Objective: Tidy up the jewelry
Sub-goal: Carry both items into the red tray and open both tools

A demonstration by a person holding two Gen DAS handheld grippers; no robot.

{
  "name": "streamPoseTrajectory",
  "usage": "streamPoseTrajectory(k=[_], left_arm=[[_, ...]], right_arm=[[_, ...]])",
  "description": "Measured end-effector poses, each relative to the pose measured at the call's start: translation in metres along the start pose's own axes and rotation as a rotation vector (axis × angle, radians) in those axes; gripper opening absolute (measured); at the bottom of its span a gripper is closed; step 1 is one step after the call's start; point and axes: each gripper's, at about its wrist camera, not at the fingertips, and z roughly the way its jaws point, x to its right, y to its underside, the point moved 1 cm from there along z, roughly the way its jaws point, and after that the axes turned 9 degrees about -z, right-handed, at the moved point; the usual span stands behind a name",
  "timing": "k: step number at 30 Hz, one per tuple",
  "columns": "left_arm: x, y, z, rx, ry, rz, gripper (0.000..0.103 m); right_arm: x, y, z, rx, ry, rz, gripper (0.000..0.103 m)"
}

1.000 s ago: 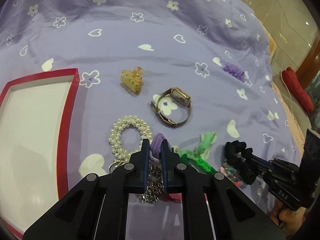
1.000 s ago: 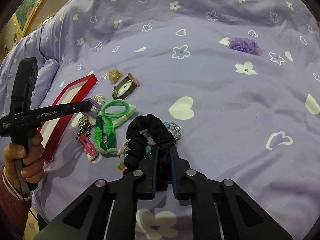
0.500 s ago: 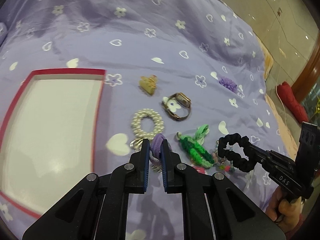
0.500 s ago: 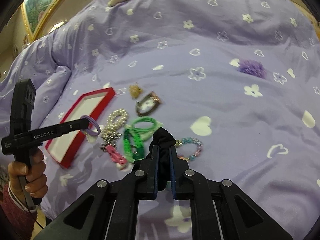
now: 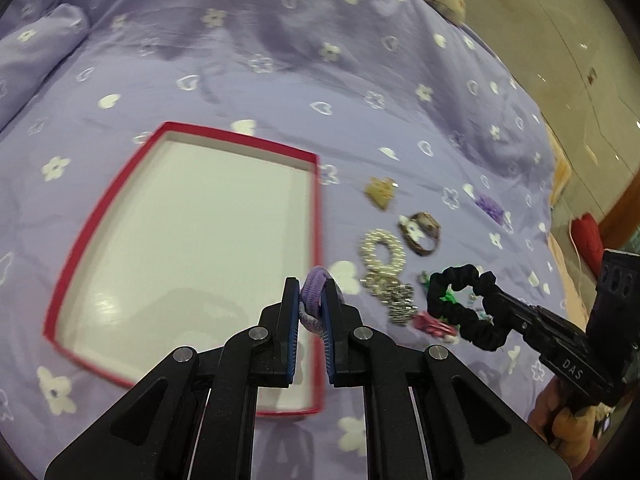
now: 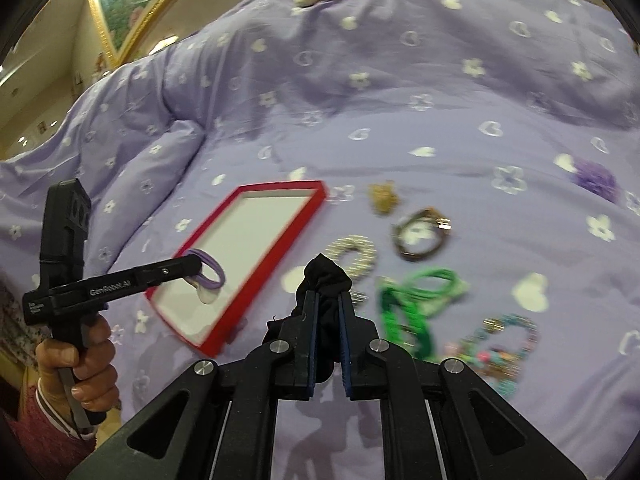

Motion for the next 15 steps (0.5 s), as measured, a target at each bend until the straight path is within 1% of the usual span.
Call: streamPoseTrajectory(k=[7,15], left_arm=[[-0.04,-0.008,-0.012,0.031,-0.046,-0.059,0.009],[-0.085,-0.015,-0.01,0.028,-0.088,-0.135,0.009]], right_arm=[[-0.043,-0.012,0.03,-0.013,-0.091,-0.04,0.008],[-0.087,-0.025,0.075,-0.049,-0.181,-0.089,0.008]])
